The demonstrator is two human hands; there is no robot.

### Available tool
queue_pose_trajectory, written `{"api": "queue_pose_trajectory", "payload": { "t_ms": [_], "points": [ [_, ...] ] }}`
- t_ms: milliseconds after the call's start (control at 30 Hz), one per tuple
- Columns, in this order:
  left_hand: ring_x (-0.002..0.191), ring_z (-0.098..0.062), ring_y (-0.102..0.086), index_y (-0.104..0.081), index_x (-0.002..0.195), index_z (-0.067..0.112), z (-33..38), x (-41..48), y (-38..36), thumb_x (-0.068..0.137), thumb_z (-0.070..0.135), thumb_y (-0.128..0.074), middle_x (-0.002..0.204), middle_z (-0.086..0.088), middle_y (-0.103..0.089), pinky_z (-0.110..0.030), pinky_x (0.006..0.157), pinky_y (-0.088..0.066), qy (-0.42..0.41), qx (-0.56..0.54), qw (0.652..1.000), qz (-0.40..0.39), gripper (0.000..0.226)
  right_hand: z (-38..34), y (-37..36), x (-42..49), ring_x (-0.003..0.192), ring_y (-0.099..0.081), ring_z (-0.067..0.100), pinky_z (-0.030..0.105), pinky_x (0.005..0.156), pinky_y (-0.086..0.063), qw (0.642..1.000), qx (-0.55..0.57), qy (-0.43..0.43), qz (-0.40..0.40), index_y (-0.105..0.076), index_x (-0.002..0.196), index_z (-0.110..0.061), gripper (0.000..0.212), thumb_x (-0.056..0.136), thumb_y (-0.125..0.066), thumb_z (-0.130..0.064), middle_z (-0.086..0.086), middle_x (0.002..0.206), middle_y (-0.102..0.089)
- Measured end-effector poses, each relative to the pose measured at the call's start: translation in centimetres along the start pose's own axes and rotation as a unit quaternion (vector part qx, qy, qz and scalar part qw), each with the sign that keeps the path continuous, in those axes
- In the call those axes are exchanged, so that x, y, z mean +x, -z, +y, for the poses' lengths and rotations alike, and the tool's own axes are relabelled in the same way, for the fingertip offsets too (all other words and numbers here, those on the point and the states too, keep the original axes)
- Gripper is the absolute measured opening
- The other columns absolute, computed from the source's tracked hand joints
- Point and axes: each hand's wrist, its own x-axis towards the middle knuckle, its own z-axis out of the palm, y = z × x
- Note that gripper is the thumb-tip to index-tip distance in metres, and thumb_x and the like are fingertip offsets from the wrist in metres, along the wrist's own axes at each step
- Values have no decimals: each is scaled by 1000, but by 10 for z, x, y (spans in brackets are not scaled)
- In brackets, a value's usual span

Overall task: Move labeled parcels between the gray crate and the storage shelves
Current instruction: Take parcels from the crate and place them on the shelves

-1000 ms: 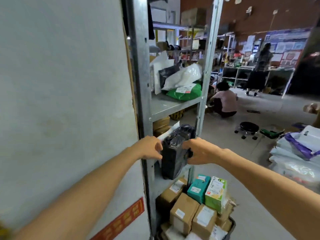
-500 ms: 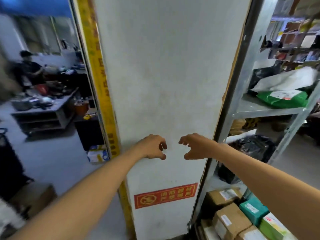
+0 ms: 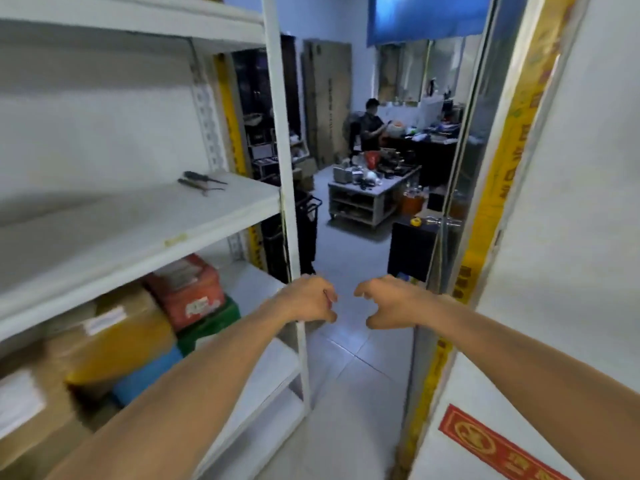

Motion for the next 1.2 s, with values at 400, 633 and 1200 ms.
{"api": "queue_pose_trajectory", "payload": {
  "t_ms": [400, 633, 1200],
  "points": [
    [110, -20, -57, -62, 121, 17, -175, -222, 38, 84, 30, -72, 122, -2, -62, -31, 92, -47, 267, 52, 959, 75, 40, -234, -29, 64, 123, -50, 21, 26, 95, -43, 959, -1, 277, -51, -44, 142, -20, 67, 80, -68, -26, 3, 139, -47],
    [103, -19, -62, -65, 118, 19, -223, -295, 37, 81, 29, -75, 117, -1, -66, -34, 91, -51, 336, 18, 934, 125, 40, -320, -54, 76, 123, -50, 24, 38, 98, -48, 938, -33, 338, -73, -41, 143, -26, 70, 79, -68, -28, 3, 143, -41],
    [101, -17, -60, -60, 124, 21, -305, -388, -10, 81, 41, -74, 121, 1, -58, -26, 81, -50, 453, -3, 845, 283, 50, -420, -147, 116, 123, -47, 25, 32, 95, -45, 943, -3, 318, -103, -40, 139, -11, 61, 86, -66, -26, 9, 138, -43]
  ]
}}
